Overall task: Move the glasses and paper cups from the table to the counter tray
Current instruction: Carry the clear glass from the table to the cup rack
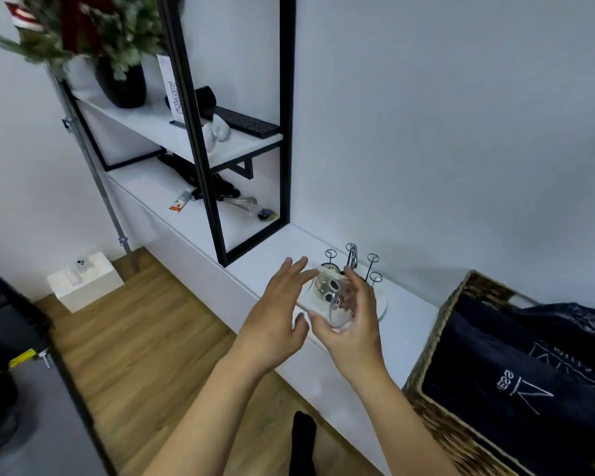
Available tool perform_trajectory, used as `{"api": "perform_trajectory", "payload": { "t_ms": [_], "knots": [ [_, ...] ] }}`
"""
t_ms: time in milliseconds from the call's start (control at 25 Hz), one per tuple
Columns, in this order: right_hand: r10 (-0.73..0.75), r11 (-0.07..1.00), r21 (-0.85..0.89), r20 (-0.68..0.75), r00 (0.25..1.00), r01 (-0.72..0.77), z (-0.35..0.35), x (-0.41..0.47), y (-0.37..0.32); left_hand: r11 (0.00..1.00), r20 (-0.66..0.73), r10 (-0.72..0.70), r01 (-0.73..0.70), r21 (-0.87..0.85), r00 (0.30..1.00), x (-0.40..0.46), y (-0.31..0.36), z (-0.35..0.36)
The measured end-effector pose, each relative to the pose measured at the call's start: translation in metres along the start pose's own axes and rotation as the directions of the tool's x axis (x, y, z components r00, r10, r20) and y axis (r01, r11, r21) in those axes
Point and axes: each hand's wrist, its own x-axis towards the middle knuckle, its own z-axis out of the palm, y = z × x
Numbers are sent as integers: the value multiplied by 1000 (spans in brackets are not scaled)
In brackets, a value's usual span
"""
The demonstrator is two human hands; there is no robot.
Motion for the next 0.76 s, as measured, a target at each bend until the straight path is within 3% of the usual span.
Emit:
{"api": "perform_trajectory", "payload": {
  "t_ms": [160, 320, 520, 760],
  "knots": [
    [-22, 996, -84, 35, 999, 25, 12, 73, 22, 998, -7, 0, 0, 68, 1000, 75, -39, 15],
    [88, 992, -93, 86, 992, -80, 10, 158, 54, 996, 86, -64, 70, -62, 994, 163, -84, 33],
    [152, 958, -276, 266, 952, -76, 4, 230, 109, 933, 220, -175, 233, -276, 960, 234, -134, 73],
    [280, 904, -403, 310, 909, -142, 21, 265, 168, 889, 321, -244, 344, -303, 915, 262, -183, 115]
  ]
}}
